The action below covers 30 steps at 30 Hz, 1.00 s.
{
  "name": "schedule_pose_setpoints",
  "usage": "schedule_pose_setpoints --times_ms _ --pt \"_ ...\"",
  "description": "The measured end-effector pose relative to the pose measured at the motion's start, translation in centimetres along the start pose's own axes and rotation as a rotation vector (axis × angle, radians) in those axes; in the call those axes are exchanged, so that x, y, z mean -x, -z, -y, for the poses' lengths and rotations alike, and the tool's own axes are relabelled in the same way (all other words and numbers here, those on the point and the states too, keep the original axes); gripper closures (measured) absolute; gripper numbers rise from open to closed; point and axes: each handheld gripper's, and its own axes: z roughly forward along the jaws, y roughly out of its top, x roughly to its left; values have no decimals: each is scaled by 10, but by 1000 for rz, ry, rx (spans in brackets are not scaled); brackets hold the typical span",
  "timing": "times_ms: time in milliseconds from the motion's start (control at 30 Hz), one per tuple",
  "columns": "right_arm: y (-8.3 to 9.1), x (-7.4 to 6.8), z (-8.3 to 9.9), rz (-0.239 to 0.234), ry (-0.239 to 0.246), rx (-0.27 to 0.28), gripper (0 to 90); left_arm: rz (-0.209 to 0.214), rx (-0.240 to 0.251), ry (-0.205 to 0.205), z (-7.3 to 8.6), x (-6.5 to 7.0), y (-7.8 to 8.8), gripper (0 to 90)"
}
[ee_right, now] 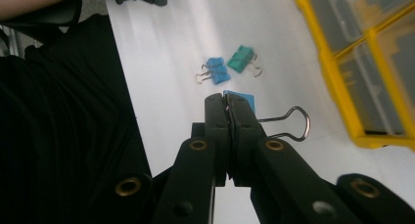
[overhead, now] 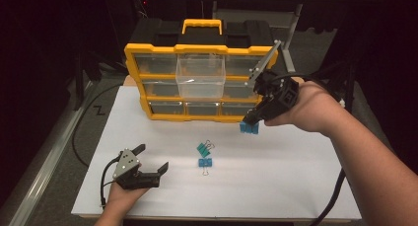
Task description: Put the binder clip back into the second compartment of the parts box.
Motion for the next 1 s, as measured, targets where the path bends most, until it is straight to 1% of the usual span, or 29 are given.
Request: schedule_pose_setpoints --times_ms 33,67,100,167,333,367,400,433,533,633,733,833,867,900,933,1000 --pt "6 1 -6 1 2 3 900 1 2 -6 0 0 0 1" --pt "6 1 -6 1 2 3 900 1 2 -6 0 0 0 1" --pt "10 3 -11 1 1 10 900 2 1 -4 0 0 1 1" --pt "12 4 -13 1 6 8 900 4 1 -3 0 -1 0 1" --pt "17 10 -27 0 5 -13 900 10 5 0 -1 0 -1 1" --pt "20 10 -35 3 19 -29 900 9 6 -6 0 0 -1 1" --pt "20 10 -35 3 19 -29 900 9 6 -8 0 0 -1 1" --pt "22 9 -39 6 26 -32 900 10 6 -9 0 0 -1 1" --pt "31 4 -58 8 53 -24 900 12 4 -9 0 0 0 1" --pt "36 1 -70 14 71 -26 900 13 6 -11 0 0 0 1" --pt "42 -3 -85 19 95 -27 900 15 6 -5 0 0 0 1" --pt "48 -3 -101 25 108 -15 900 16 7 -6 0 0 0 1" --pt "48 -3 -101 25 108 -15 900 16 7 -5 0 0 0 1" --pt "50 -3 -109 28 111 -9 900 15 7 -4 0 -1 1 1" --pt "50 -3 -109 28 111 -9 900 15 5 -5 0 -1 1 1" --pt "51 -3 -117 29 118 -10 900 15 12 -2 0 -1 1 1"
